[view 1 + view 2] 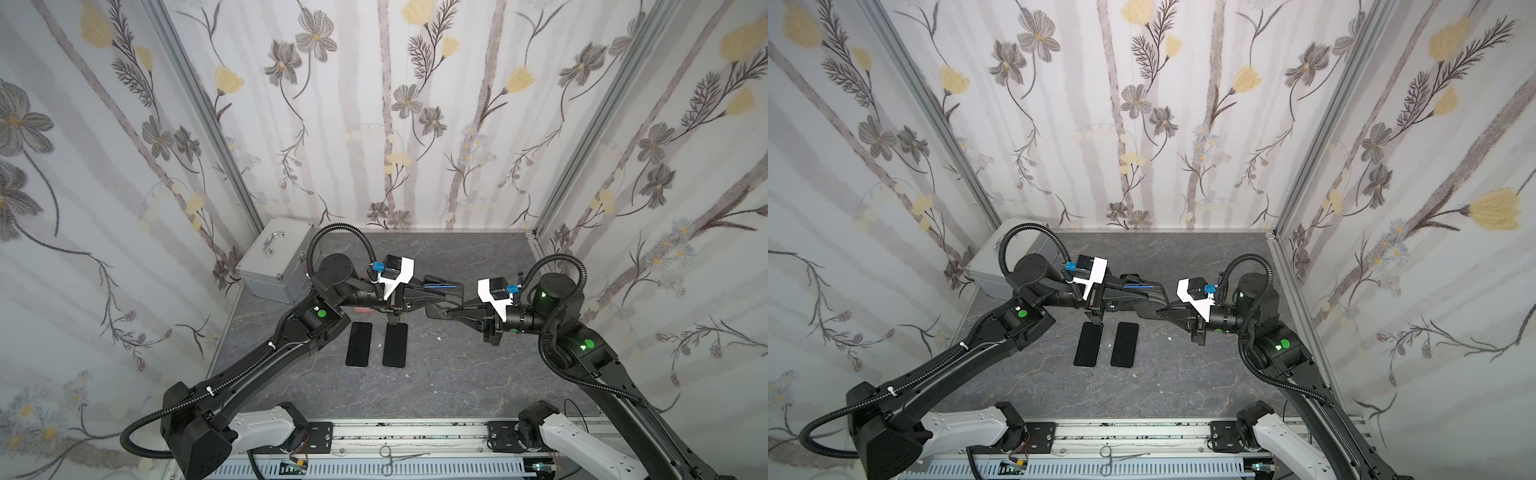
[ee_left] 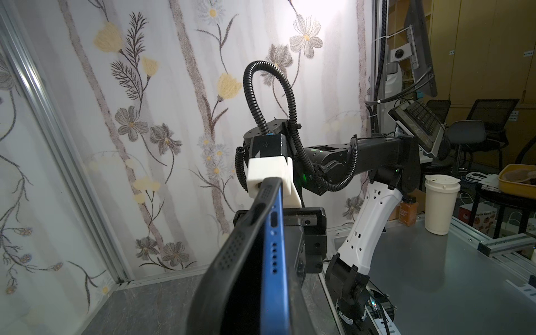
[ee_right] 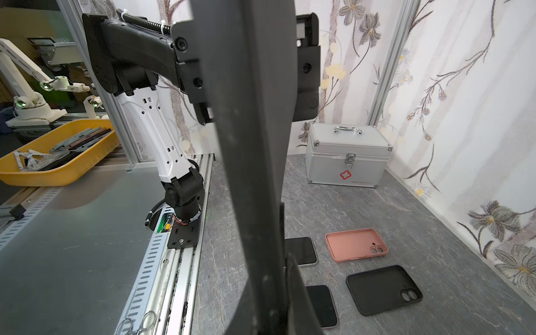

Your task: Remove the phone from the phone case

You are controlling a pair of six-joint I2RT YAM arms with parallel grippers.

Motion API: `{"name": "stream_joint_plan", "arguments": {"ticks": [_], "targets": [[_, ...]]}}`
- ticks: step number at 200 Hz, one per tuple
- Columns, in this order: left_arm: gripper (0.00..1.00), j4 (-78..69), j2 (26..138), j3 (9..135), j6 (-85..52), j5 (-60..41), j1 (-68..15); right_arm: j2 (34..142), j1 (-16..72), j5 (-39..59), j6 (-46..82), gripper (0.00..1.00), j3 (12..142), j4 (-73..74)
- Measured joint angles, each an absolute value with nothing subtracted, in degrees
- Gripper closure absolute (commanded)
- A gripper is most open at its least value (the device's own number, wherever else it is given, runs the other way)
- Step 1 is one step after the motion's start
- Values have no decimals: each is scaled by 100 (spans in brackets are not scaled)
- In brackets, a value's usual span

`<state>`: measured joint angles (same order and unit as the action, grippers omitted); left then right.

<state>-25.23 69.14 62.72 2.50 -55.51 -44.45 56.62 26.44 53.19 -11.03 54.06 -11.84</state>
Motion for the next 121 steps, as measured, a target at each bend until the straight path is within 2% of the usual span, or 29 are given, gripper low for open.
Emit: {"name": "stream_joint_plan", "arguments": {"ticks": [7, 19, 28, 47, 80, 121], "targets": [[100, -2530, 6890, 6250, 250, -5524, -4442, 5673, 2644, 5323, -1100, 99, 5406, -1179], [100, -2534, 6853, 6198, 224, -5441, -4429, 5673, 2644, 5317, -1098, 74, 5406, -1184], [100, -2534, 6818, 6158, 217, -5395, -4407, 5660, 2644, 5260, -1066, 62, 5406, -1186], [100, -2292, 6731, 6064, 301, -5356, -4340, 5531, 2611, 4860, -899, 48, 5413, -1061], [100, -1221, 6801, 6254, 786, -4989, -4313, 5415, 2593, 4136, -840, 45, 5741, -976], [100, -130, 7039, 6519, 1461, -4624, -4353, 5885, 2665, 3813, -939, 52, 6637, -1623]]}}
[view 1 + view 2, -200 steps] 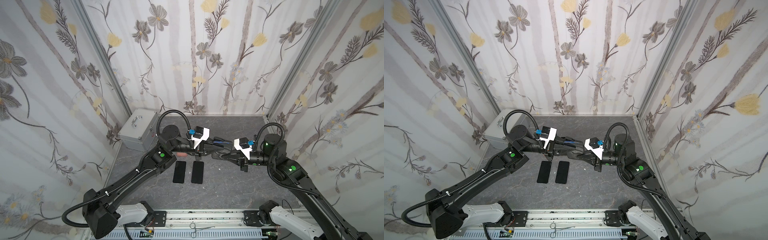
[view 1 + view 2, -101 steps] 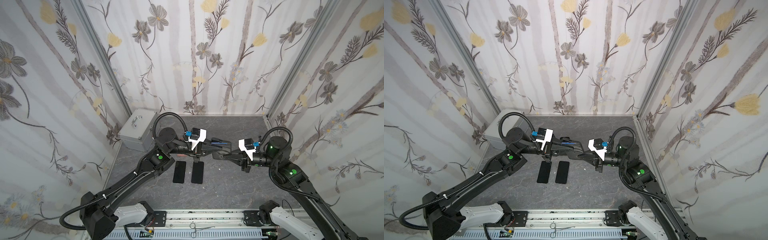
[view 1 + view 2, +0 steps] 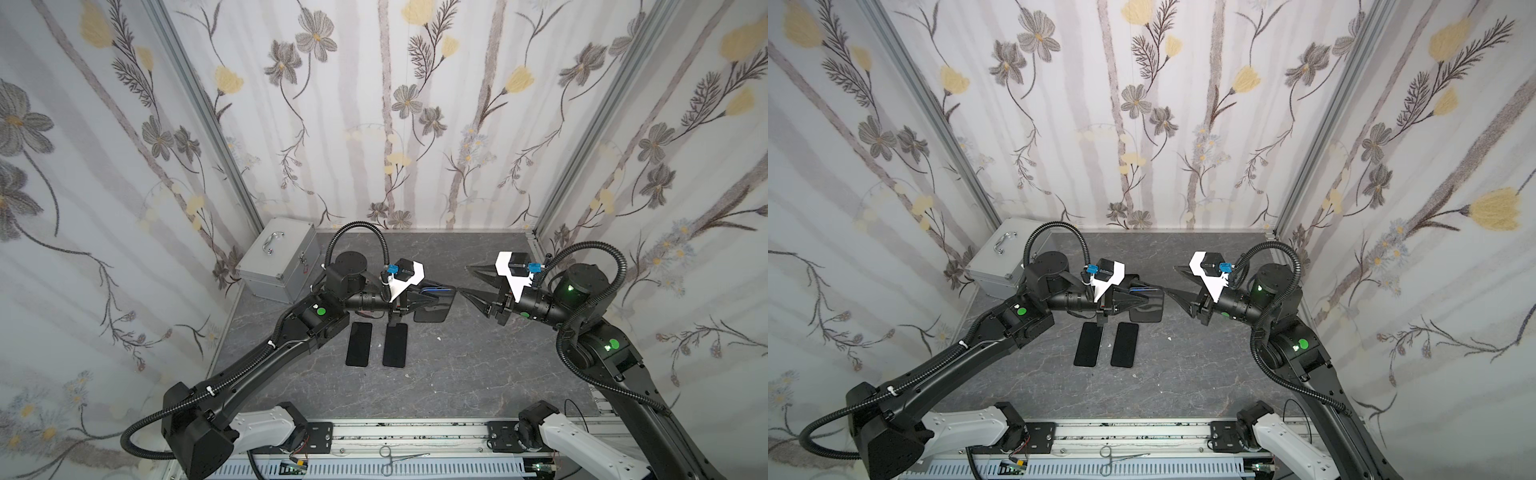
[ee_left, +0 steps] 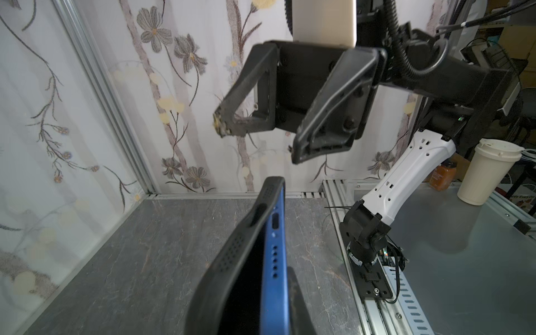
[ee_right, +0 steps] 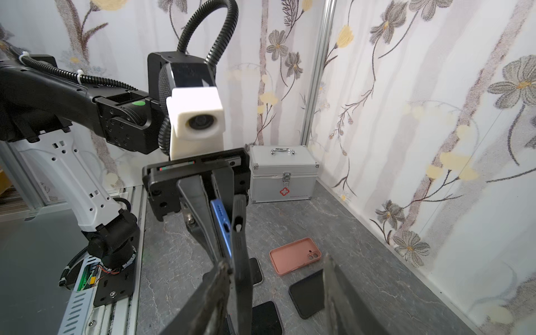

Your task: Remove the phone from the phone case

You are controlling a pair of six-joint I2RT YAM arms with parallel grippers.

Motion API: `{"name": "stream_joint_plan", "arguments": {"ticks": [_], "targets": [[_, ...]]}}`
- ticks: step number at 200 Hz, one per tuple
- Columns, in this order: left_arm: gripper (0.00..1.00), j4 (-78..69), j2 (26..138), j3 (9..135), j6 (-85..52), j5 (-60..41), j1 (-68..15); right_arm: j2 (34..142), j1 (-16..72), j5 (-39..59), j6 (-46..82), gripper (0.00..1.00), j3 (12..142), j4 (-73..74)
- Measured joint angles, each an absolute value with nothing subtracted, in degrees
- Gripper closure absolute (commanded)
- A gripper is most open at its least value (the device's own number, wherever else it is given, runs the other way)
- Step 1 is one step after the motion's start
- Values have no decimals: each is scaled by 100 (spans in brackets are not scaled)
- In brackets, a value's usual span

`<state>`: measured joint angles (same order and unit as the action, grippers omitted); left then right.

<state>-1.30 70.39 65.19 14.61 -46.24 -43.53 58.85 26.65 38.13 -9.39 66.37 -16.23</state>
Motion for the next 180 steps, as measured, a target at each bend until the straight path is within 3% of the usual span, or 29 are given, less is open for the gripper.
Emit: {"name": "stream_joint_plan", "arguments": {"ticks": [66, 180], "targets": [[100, 1496, 7465, 7142, 2606, -3837, -4683, 6764, 3059, 3607, -1361, 59, 7703, -3245], [100, 2034, 7500, 7242, 3356, -3293, -4995, 7675, 3127, 4104, -1367, 59, 8064, -4254]]}}
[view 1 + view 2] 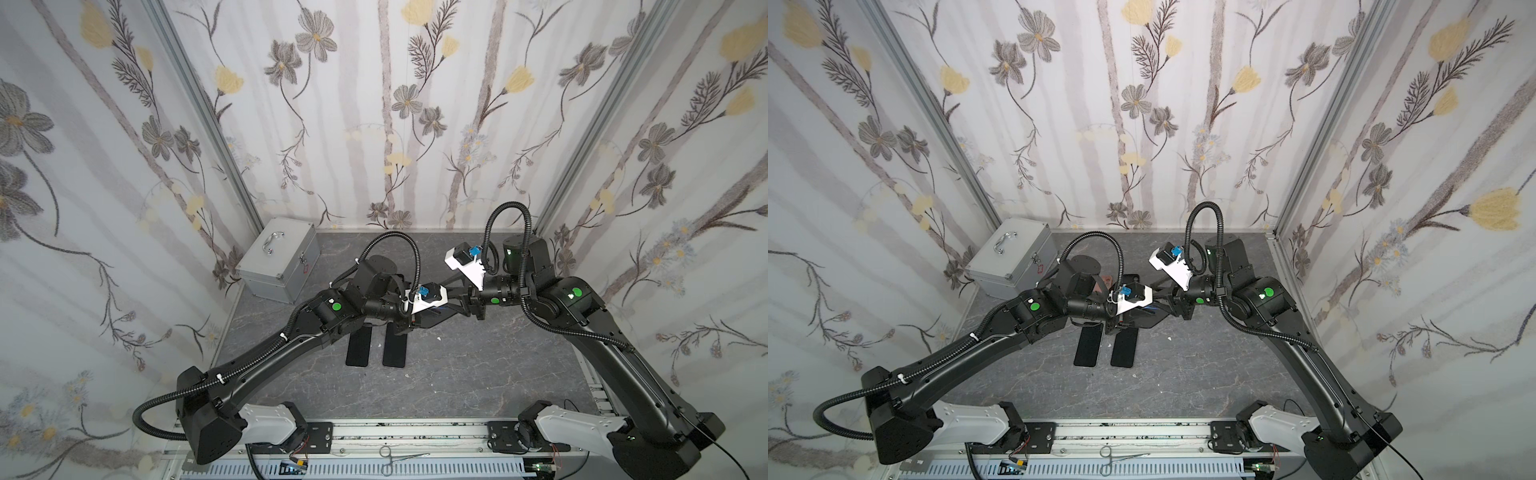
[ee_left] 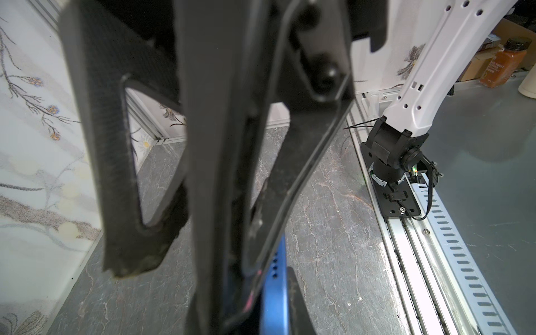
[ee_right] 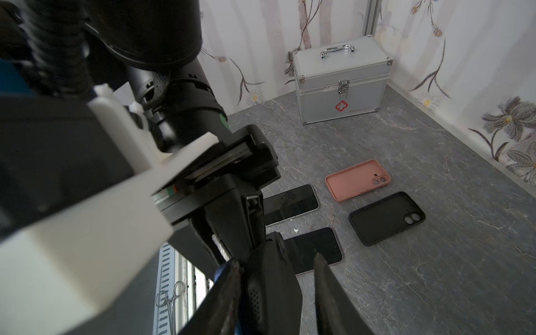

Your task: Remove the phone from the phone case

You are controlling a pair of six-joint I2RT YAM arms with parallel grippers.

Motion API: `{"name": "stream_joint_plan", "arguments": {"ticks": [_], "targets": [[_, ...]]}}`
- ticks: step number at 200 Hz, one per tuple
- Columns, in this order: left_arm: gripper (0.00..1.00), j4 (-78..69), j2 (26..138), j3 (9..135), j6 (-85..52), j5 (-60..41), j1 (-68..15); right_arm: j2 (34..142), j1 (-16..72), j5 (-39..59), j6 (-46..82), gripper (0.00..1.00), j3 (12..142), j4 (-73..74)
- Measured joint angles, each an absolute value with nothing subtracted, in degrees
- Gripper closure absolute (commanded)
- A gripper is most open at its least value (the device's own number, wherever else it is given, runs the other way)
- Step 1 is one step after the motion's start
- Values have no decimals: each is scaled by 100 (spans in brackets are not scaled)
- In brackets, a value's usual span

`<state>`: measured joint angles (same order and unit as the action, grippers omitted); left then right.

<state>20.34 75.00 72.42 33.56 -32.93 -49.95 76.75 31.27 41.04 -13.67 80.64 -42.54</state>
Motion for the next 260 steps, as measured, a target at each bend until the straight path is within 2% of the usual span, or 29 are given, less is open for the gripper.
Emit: {"name": "stream_joint_plan", "arguments": {"ticks": [21, 50, 129, 214, 260], "targets": [[100, 2130, 7500, 7242, 3437, -3153, -5033, 7767, 3138, 4101, -1302, 61, 8088, -4333], [100, 2182, 7494, 7242, 3472, -2908, -5076, 7848, 3133, 4158, -1286, 75, 8110, -4392], [100, 2193, 7474, 7240, 3476, -2558, -5137, 7828, 3013, 4403, -950, 100, 7946, -4230], [100, 2010, 7310, 7100, 3465, -2681, -5223, 7725, 2198, 4176, 495, 100, 7207, -3269], [100, 1688, 7081, 6757, 3013, -2768, -5078, 7328, 1914, 3378, 952, 100, 6635, -2742]]}}
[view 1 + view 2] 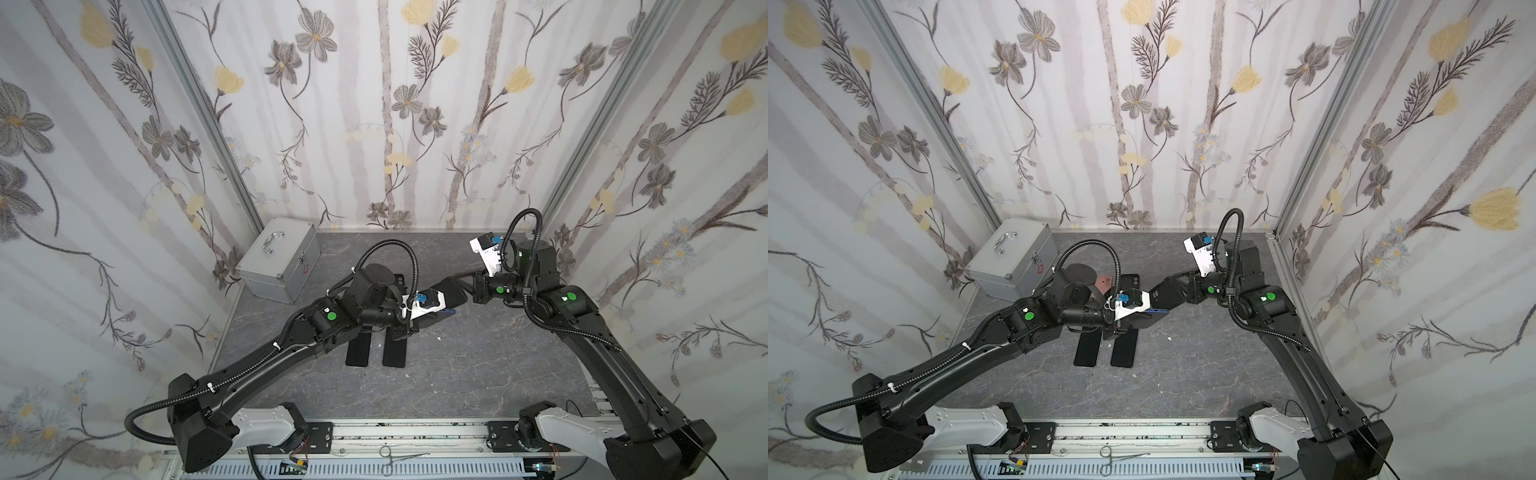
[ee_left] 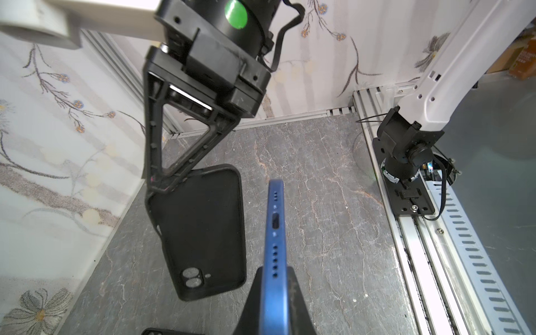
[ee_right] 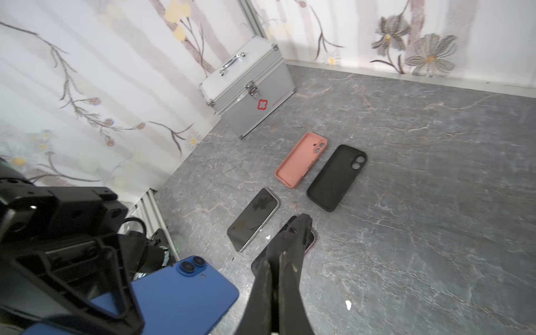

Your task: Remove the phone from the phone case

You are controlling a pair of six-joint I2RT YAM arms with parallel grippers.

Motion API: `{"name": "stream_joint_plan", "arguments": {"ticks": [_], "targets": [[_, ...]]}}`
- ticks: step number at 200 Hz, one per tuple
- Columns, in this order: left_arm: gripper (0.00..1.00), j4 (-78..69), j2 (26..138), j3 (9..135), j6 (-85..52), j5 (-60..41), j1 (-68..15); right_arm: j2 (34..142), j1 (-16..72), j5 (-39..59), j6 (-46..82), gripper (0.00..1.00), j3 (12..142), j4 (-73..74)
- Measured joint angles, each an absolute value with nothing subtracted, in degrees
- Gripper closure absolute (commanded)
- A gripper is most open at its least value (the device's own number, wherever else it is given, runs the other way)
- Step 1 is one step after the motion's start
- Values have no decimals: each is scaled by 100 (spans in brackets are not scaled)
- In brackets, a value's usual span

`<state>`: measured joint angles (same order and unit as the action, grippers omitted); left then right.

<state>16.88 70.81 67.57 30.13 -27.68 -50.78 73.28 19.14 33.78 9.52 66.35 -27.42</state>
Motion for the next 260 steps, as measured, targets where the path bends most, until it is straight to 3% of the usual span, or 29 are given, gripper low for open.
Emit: {"name": "stream_joint_plan", "arguments": {"ticks": [41, 130, 178, 260], "targets": [[100, 832, 7188, 6270, 1881, -2696, -4825, 6995, 1417, 2974, 1350, 100, 5730, -2196], [100, 19, 8923, 6252, -1096, -2467, -4790, 6283, 478, 2711, 2248, 100, 3911, -1214], [100, -69, 9806, 6501, -2102, -2733, -4674, 5957, 377, 3089, 2038, 100, 3618, -1184], [100, -134, 10342, 6418, -2775, -2851, -4484, 6375, 373, 3911, 1590, 100, 3610, -1284]]}}
